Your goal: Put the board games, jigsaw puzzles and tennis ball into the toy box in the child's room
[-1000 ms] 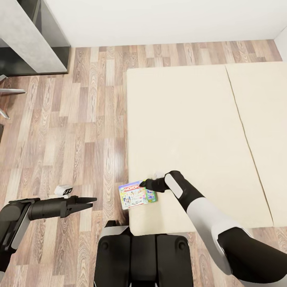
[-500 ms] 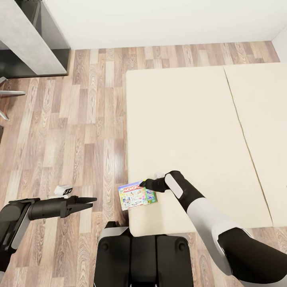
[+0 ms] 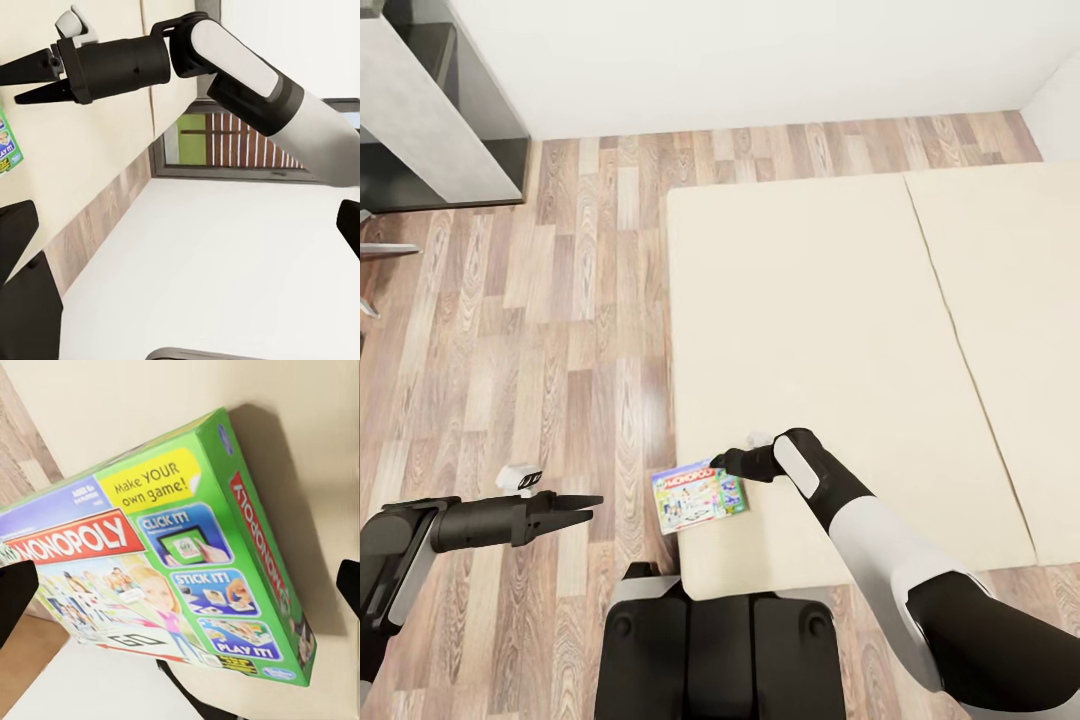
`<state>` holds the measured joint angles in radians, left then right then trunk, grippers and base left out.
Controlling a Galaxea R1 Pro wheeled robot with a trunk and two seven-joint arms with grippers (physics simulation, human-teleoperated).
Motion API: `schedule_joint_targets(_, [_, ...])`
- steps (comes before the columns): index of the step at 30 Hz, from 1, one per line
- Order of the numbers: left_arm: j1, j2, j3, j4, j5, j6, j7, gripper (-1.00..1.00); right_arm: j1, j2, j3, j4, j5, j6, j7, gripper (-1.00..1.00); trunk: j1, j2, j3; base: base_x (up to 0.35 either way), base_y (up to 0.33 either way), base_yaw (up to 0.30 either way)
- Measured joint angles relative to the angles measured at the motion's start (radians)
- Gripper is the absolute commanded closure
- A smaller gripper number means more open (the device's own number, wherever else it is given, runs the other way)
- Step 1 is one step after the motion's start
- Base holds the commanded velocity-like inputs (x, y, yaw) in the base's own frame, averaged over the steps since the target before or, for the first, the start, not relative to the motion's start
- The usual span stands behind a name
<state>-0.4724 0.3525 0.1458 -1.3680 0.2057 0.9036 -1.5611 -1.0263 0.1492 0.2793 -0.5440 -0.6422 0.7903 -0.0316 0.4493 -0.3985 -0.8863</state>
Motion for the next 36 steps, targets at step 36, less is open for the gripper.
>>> schedule_joint_targets(36, [0.0,0.0,0.0,0.0,0.0,0.0,0.0,-1.0,0.0,0.002,0.017,-0.001,0.002,0.0,-0.005,-1.0,0.0,0.0,0.038,0.0,0.0,0.055])
